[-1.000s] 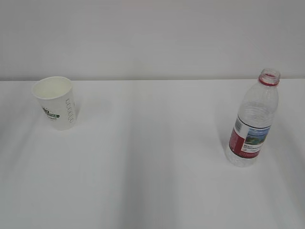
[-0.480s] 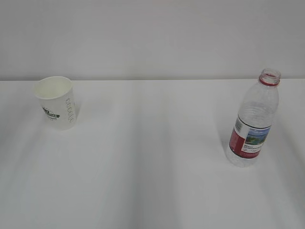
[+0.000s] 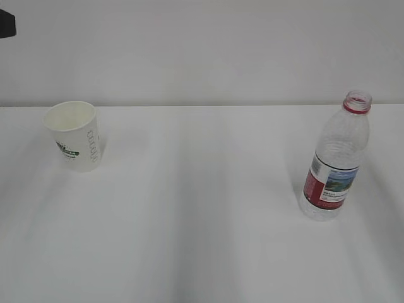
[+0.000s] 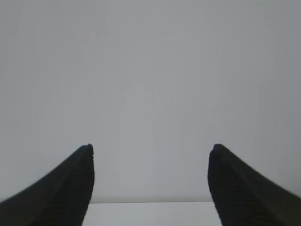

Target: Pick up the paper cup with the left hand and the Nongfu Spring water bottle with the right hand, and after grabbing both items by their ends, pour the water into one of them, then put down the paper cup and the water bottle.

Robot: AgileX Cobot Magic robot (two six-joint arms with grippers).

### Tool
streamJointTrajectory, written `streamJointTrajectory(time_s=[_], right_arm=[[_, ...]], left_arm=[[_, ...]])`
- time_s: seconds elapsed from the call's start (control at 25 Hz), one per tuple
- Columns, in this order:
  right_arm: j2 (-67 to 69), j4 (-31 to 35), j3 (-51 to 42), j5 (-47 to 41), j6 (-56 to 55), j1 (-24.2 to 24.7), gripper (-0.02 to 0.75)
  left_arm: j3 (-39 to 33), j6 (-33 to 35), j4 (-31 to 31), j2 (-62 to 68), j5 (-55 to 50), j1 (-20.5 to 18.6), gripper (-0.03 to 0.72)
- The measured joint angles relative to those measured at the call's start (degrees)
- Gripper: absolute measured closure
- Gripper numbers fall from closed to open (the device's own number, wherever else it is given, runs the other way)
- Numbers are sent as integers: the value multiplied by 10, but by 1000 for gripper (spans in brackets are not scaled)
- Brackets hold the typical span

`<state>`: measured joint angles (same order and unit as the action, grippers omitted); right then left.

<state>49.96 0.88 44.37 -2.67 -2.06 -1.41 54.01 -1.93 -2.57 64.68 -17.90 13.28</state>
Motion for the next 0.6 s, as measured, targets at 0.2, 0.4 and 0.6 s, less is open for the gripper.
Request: streamJointTrajectory(time_s=[0.2, 0.4, 0.6], right_arm=[[24, -24, 0, 15, 0, 0, 169], [36, -29, 0, 20, 0, 0, 170], [54, -29, 0, 21, 0, 0, 170]], left_arm=[[0, 0, -2, 22, 43, 1, 193], [0, 0, -3, 49, 102, 1, 220], [0, 0, -3, 85, 144, 1, 226]])
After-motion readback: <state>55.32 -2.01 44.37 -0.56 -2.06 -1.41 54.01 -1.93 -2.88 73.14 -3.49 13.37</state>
